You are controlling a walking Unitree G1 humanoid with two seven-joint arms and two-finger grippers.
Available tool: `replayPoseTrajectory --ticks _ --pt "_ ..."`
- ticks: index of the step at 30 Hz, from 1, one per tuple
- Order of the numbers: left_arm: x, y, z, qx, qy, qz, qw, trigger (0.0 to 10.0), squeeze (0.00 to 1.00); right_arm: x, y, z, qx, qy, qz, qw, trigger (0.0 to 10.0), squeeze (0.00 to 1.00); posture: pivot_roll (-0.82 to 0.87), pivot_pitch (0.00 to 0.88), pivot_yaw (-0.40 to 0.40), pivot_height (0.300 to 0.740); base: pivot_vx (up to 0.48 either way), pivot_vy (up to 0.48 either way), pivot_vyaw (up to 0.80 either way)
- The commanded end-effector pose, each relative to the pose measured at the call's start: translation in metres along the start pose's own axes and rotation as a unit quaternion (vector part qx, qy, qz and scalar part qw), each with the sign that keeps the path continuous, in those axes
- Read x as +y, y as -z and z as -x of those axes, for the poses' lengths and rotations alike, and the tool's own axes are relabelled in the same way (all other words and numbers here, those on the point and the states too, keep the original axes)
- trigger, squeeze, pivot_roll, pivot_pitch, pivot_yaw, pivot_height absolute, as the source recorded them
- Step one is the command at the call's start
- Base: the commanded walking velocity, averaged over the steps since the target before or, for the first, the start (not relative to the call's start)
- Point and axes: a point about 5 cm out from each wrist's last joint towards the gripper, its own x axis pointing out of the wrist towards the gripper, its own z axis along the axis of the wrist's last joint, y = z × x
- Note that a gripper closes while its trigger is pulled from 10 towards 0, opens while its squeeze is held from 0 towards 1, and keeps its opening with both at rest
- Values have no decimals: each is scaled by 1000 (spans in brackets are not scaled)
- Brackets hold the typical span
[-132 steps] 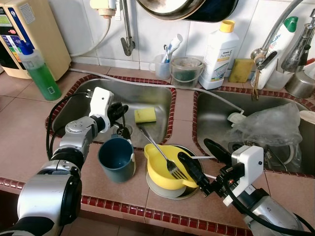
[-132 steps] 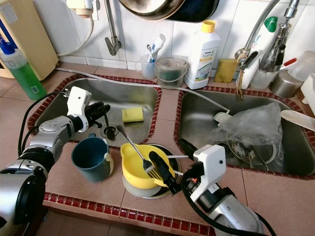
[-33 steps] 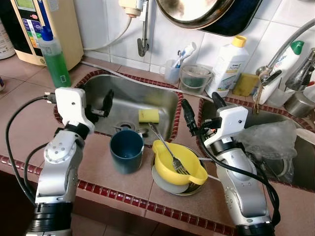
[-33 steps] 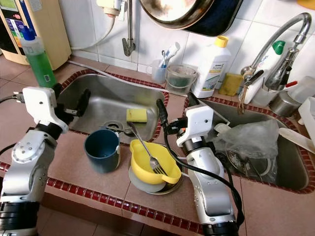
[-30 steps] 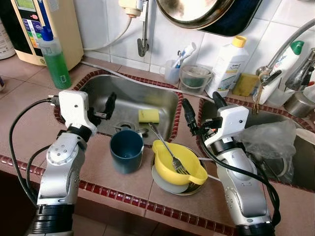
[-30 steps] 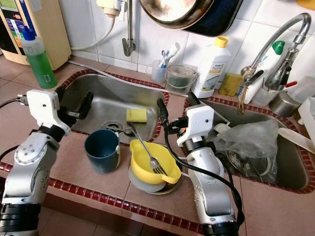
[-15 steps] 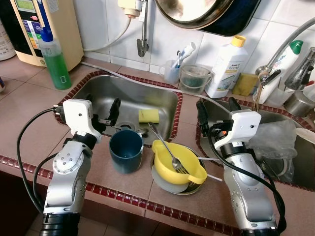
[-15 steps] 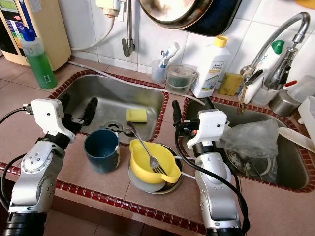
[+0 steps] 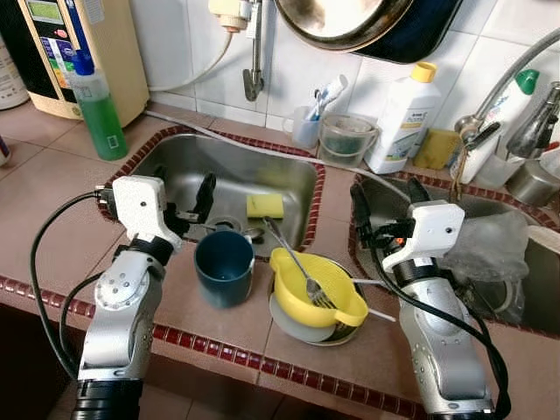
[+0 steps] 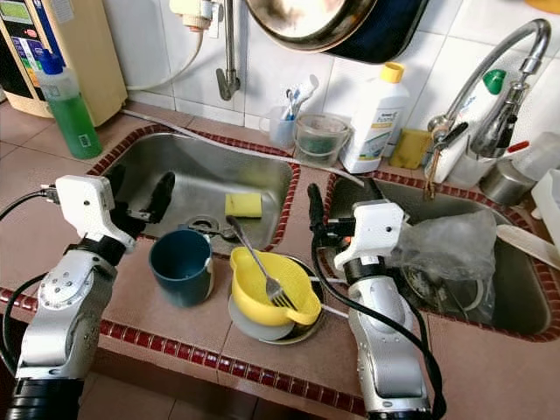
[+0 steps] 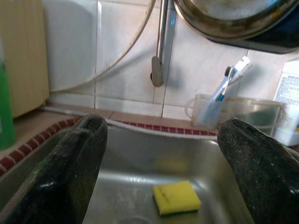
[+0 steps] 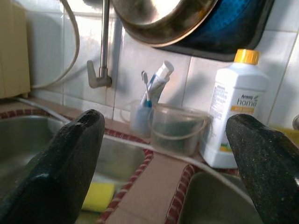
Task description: Kitchen organization
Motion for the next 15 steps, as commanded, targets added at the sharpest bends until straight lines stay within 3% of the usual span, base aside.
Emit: replayPoseTrajectory --ticks 1,8,15 --pt "-2 -2 0 -5 2 0 1000 10000 0 -1 -6 0 -14 0 6 1000 10000 0 62 0 -62 740 -262 0 0" --pt "-2 -2 0 -5 1 2 1000 10000 0 -1 -6 0 -14 -2 5 1000 10000 0 64 0 -66 740 -261 0 0" --pt "-1 -3 -1 -6 0 -2 1000 10000 0 0 -6 0 -13 -6 4 1000 10000 0 68 0 -67 740 0 0 0"
